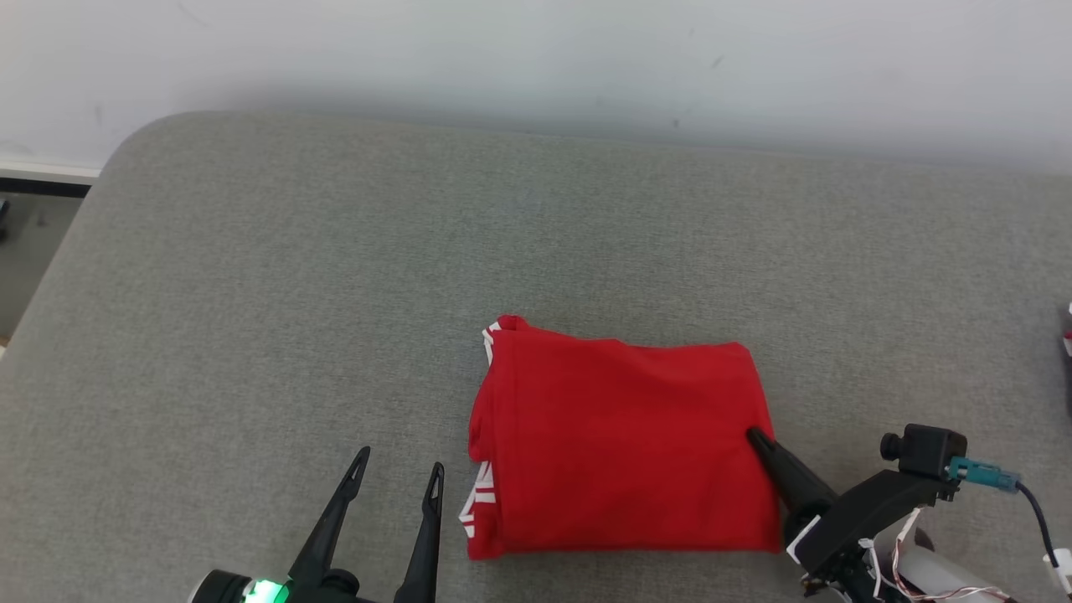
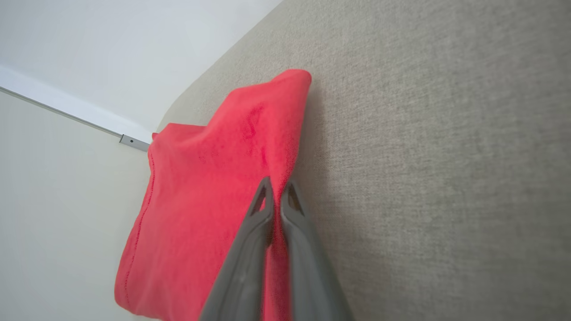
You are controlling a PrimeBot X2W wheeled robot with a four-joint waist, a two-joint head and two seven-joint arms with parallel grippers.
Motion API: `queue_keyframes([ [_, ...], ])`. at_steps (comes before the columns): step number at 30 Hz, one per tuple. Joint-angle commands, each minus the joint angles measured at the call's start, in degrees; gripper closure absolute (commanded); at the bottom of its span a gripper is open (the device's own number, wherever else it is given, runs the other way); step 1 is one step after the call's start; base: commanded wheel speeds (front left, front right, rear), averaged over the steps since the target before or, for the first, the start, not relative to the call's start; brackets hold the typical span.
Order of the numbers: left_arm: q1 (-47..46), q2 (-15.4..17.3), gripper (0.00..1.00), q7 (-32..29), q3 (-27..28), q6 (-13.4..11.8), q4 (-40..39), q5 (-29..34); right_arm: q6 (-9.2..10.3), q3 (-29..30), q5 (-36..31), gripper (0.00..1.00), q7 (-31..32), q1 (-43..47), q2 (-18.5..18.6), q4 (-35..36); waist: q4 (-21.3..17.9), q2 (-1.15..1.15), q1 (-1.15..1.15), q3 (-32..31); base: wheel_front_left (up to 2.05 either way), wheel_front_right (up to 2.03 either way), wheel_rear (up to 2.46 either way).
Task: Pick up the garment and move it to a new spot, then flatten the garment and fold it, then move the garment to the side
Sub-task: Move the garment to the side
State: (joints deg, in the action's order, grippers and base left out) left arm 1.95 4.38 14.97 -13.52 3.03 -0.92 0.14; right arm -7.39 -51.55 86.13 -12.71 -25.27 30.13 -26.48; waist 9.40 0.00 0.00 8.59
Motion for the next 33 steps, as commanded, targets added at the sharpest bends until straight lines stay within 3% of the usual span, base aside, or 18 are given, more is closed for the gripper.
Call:
queue_keyframes([
  [1, -0.57, 0.30, 0.00, 0.19, 0.17, -0.20, -0.29, -0.49, -0.16, -0.21, -1.21, 1.00, -0.78, -0.95, 1.11, 0.10, -0.91, 0.00, 0.00, 0.07, 0.00, 0.00, 0.00],
  [12, -1.24, 0.77, 0.00, 0.19, 0.51, -0.06, -1.04, -0.93, -0.16, -0.36, -4.46, 1.00, -2.36, -3.22, 3.85, 1.35, -6.63, 0.00, 0.00, 1.35, 0.00, 0.00, 0.00],
  [18, -1.88, 1.28, 0.00, 0.19, 0.52, 0.18, -1.21, -0.73, -0.16, -0.12, -6.33, 1.00, -2.55, -4.08, 4.71, 2.37, -11.59, 0.00, 0.00, 2.02, 0.00, 0.00, 0.00],
  [33, -3.03, 3.01, 0.00, 0.19, -0.03, 0.80, -1.16, -0.72, -0.16, 2.89, -11.82, 1.00, -2.58, -2.24, 2.88, 4.27, -23.71, 0.00, 0.00, 2.35, 0.00, 0.00, 0.00],
])
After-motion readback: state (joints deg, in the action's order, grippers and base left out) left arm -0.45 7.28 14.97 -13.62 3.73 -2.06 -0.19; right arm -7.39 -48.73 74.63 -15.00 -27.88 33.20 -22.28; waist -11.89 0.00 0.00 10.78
